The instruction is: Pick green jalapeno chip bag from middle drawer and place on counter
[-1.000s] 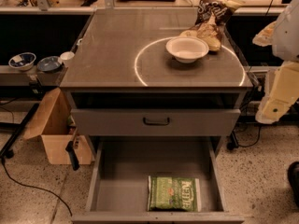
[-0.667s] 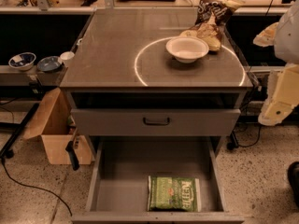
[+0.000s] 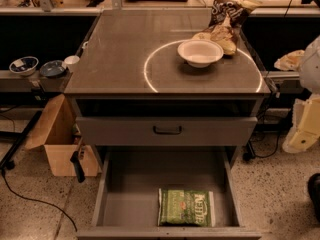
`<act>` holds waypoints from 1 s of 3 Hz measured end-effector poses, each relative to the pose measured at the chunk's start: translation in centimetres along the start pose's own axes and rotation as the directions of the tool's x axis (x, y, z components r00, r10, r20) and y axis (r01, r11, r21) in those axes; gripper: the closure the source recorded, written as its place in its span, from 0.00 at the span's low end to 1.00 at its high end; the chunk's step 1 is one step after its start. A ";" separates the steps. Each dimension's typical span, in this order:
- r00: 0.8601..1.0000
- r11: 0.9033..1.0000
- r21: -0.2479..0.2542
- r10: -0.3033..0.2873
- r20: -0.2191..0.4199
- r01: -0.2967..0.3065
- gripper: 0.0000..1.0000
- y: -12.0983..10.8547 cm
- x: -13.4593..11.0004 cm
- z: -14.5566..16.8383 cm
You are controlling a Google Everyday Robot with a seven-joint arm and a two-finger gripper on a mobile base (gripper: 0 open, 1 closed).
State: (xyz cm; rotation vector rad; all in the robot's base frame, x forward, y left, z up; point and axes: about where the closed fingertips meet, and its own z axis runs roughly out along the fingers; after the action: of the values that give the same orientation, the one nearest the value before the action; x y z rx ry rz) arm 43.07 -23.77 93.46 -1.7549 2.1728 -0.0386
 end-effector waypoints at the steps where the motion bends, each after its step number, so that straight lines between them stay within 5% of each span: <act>1: 1.000 1.000 -0.002 0.012 0.024 -0.012 0.00 0.9 1.4 2.3; 3: 0.996 0.999 -0.042 0.038 0.083 -0.035 0.00 2.5 2.3 7.8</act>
Offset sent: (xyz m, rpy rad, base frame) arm -0.0043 -0.0104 -0.0919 0.1096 0.0168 -0.0101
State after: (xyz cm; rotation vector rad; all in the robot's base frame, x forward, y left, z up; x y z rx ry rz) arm 42.53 -23.82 84.92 -1.7063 2.1591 0.0873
